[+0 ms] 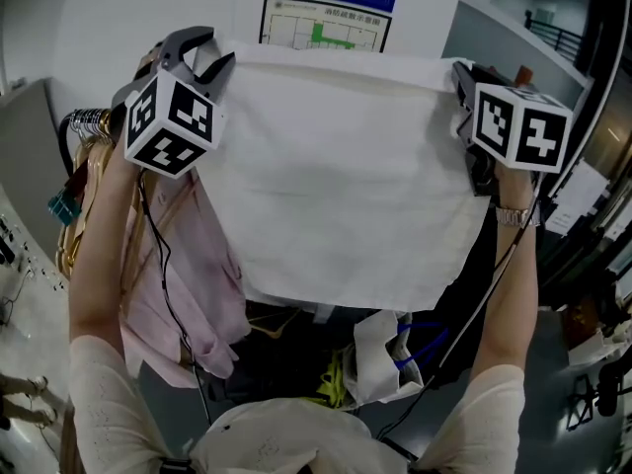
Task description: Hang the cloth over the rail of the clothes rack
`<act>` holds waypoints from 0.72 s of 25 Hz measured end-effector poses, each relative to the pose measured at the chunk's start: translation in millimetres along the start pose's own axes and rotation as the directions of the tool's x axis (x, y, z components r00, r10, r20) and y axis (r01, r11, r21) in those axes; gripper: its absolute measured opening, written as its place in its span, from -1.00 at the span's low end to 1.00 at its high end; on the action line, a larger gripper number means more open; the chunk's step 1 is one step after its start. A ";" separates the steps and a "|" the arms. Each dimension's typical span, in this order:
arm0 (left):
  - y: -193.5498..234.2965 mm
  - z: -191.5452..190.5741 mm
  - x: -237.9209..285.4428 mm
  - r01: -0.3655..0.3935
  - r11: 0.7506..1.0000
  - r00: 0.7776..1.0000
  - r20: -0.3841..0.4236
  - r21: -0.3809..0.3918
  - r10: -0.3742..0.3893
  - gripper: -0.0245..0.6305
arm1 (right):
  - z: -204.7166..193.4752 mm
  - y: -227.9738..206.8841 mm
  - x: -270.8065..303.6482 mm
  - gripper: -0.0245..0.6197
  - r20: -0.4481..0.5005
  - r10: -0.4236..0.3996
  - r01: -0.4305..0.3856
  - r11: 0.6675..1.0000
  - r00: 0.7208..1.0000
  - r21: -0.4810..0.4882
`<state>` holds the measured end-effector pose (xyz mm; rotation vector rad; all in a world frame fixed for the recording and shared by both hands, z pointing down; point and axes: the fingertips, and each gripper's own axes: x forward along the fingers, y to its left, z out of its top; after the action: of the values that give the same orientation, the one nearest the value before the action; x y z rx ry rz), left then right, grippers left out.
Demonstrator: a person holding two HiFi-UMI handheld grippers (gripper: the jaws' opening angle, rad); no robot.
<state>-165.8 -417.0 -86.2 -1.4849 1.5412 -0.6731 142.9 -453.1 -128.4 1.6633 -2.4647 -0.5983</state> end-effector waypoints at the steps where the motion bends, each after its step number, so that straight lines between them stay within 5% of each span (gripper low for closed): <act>1: 1.5 0.8 -2.4 0.005 1.000 1.000 0.019 -0.016 -0.004 -0.48 | -1.0 -1.0 1.0 -0.82 -0.012 -0.012 0.012 1.000 1.000 -0.006; 7: 5.9 2.3 -15.8 0.089 0.993 0.993 0.083 -0.081 -0.082 -0.48 | -9.6 -2.7 7.2 -0.83 -0.073 -0.029 0.029 1.000 0.997 0.000; 10: 5.5 -12.7 -14.3 0.131 0.988 0.991 0.025 -0.083 -0.129 -0.47 | -10.6 -5.9 8.4 -0.83 -0.091 -0.055 0.054 0.999 0.994 -0.006; 13: 14.4 -43.6 -9.4 0.084 0.996 0.994 -0.074 -0.022 -0.086 -0.47 | -10.1 -9.0 7.5 -0.83 -0.083 -0.068 0.070 0.997 0.994 0.015; 18: 19.5 -37.5 -15.1 0.062 0.997 0.998 -0.013 -0.052 -0.062 -0.47 | -9.3 0.5 7.0 -0.82 -0.093 -0.050 0.048 0.999 0.994 -0.017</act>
<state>-209.1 -406.4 -81.7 -1.5750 1.5388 -0.6861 142.6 -461.7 -120.6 1.7099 -2.3556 -0.5294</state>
